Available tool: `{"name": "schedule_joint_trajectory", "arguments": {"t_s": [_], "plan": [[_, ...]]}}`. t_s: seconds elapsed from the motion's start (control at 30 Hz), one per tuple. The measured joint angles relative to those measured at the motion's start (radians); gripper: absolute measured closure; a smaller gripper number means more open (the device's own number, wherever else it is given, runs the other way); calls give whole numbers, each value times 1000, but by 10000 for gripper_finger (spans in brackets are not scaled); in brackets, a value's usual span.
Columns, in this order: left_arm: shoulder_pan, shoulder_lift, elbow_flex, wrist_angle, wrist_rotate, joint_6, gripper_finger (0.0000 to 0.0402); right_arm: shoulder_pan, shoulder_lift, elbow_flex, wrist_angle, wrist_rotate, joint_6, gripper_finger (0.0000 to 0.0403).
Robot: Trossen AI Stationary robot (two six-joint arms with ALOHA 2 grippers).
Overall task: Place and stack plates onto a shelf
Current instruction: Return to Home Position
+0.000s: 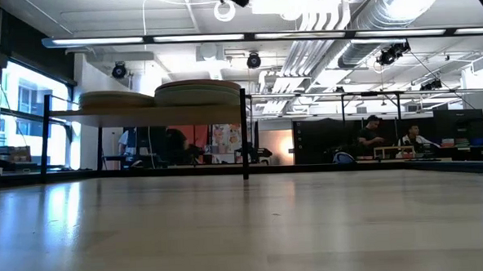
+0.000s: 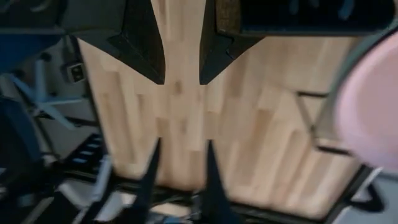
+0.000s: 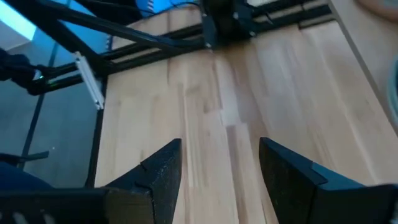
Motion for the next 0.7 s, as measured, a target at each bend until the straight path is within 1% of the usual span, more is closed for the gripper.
{"name": "schedule_joint_trajectory", "arguments": {"t_s": [0.17,0.27,0.37,0.53,0.6,0.7], "plan": [[-110,-101,-188,147,-4,-30,314,19,0,0,95,-5,-32,213],[-154,-155,-289,204,-11,-59,314,24,-4,0,142,-10,-60,213],[-189,-212,-384,297,-13,-62,314,23,-5,0,160,0,-76,213],[-223,-308,-530,450,-13,-63,314,20,-5,0,167,40,-106,213],[-231,-352,-587,480,-13,-70,314,20,-5,0,182,62,-111,213],[-239,-426,-671,515,-15,-72,314,20,-5,0,195,66,-118,213]]}}
